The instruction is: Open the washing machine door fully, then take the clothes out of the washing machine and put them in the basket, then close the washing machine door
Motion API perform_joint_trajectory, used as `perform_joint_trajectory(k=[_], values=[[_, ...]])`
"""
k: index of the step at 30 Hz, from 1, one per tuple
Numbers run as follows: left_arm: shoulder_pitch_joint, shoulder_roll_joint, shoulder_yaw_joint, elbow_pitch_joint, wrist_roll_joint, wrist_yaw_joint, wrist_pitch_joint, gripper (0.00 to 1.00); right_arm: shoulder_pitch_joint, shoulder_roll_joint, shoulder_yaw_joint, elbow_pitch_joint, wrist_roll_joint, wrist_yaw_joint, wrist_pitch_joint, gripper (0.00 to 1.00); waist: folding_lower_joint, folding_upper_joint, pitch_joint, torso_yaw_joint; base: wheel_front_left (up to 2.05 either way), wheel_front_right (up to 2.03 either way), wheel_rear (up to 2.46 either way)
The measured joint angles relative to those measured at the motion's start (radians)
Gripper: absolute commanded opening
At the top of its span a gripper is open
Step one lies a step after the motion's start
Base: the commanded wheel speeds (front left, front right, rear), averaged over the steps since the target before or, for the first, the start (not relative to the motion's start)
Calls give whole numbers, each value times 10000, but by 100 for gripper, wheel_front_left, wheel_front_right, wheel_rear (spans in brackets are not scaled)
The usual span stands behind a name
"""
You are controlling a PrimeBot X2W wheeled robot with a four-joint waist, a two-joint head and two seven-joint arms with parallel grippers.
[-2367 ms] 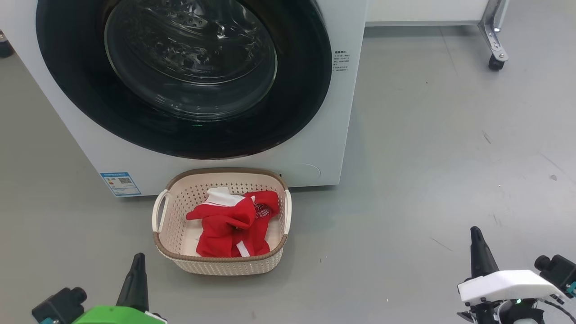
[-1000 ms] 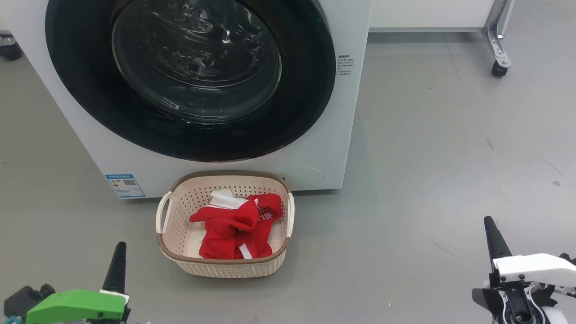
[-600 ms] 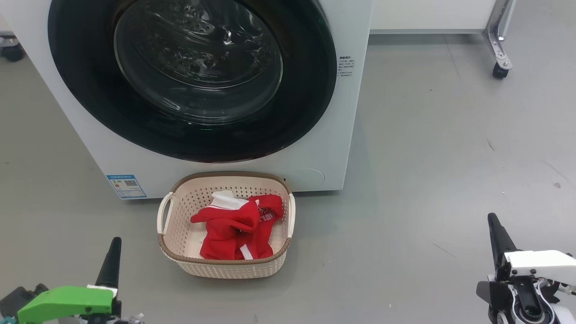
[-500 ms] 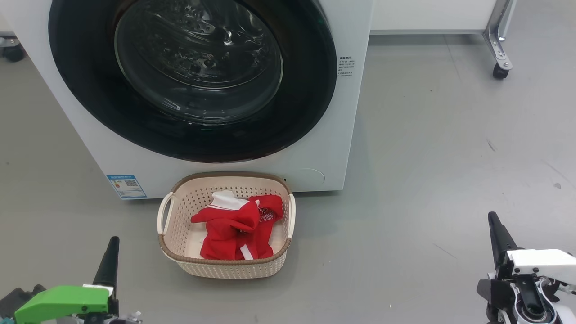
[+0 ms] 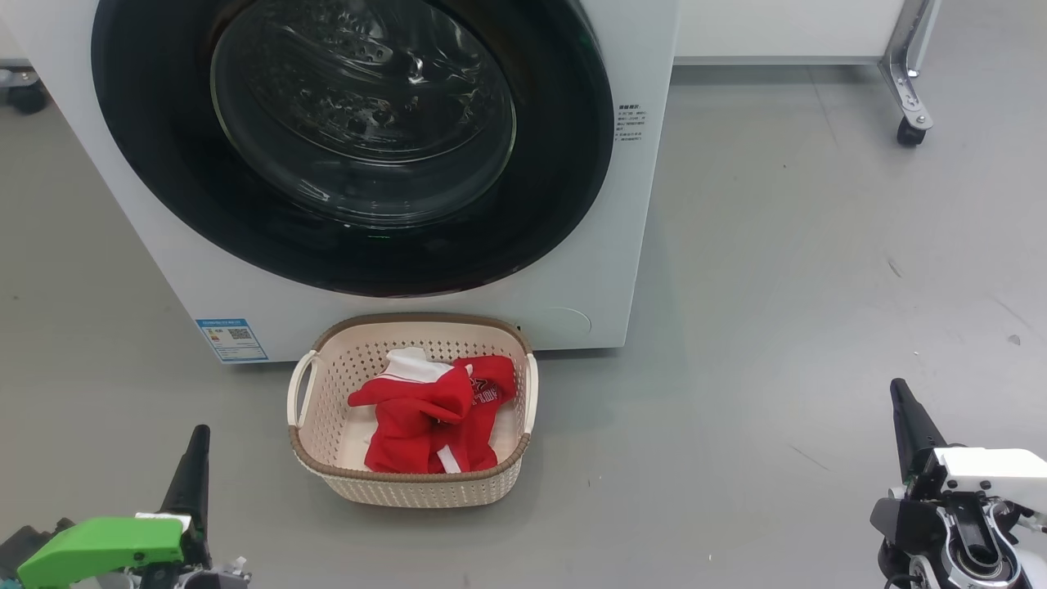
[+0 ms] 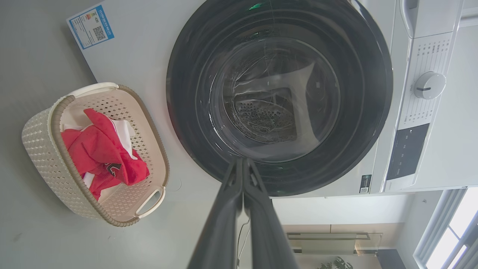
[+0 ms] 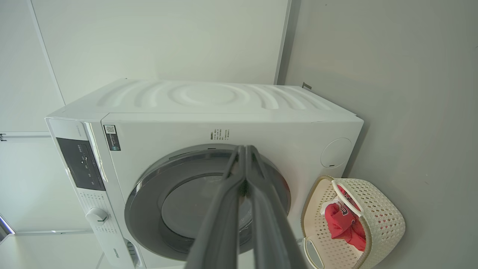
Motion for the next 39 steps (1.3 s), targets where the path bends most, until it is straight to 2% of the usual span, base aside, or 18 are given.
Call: perform_joint_trajectory(k=[39], values=[[-119, -2, 33, 165, 2, -77, 77, 0, -98, 0, -46, 132, 0, 12, 2, 0, 0, 0, -8, 1, 0, 0, 0]])
